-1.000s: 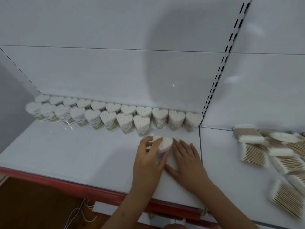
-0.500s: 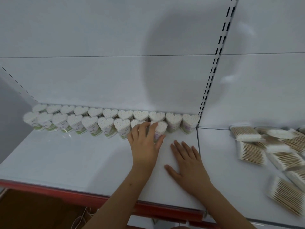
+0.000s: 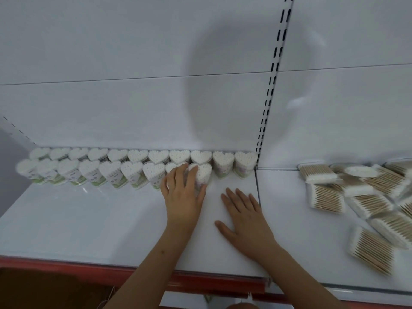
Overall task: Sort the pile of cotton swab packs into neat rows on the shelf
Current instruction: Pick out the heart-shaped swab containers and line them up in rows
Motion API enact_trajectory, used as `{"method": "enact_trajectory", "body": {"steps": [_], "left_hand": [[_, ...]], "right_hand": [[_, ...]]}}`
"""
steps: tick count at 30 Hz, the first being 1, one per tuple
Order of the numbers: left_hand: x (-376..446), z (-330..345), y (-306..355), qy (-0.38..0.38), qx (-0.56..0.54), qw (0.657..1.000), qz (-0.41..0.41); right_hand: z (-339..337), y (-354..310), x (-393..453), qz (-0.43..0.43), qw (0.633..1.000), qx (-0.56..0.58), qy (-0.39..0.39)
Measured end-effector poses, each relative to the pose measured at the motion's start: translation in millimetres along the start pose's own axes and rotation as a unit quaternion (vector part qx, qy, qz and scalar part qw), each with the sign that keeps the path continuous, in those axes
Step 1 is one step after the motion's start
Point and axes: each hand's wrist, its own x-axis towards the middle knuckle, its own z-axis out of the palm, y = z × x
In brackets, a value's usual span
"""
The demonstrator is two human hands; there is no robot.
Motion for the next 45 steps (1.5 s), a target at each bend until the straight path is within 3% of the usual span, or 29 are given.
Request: {"method": "enact_trajectory", "body": {"steps": [3,7,10,16,22,27,30,33,35,40,43,45], "left_hand": [[1.8,-10.4,3.8,-0.013,-0.038,0.999,-0.016],[7.0,-31.3,48.1,0.004,-0.148,0.989,0.02],[8.3,-36.0,119.3,-0.079,-0.275,0.957,0.056],[-6.0,-19.1,278.9,-0.216,-0.396,0.86,0.24],[-30.9,3.1,419.2,-0.228,-0.387,0.828,0.336],[-58.6,31.9,518.7,-0.257,-0.298,0.843,0.366],[-78.3,55.4,566.1,-0.3,-0.21,0.862,0.352],[-88.6,70.9,587.5,-0.291,-0.145,0.882,0.34],[-86.3,73.5,590.2,-0.289,-0.143,0.892,0.317],[-80.0,64.5,595.1,-0.26,-0.177,0.907,0.279],[-73.6,56.8,606.6,-0.209,-0.258,0.913,0.239],[-63.3,43.4,622.1,-0.206,-0.34,0.902,0.17]], "right_hand": [[-17.1,-2.4,-7.1,0.006,0.996,0.092,0.016],[-82.4,14.3,-22.2,0.035,0.975,0.165,0.148],[-144.9,48.0,-36.0,0.08,0.948,0.183,0.247],[-243.3,139.3,-90.4,0.168,0.906,0.129,0.368],[-293.2,260.4,-179.0,0.281,0.86,0.086,0.416],[-313.1,392.3,-243.0,0.391,0.84,0.04,0.374],[-321.5,467.7,-269.1,0.423,0.855,-0.006,0.299],[-322.1,527.7,-278.3,0.429,0.872,-0.152,0.181],[-316.9,550.2,-275.4,0.407,0.885,-0.188,0.122],[-304.3,562.8,-271.5,0.328,0.902,-0.156,0.234],[-306.5,556.8,-277.5,0.324,0.891,-0.089,0.304],[-315.8,539.6,-280.9,0.316,0.879,-0.022,0.356]]}}
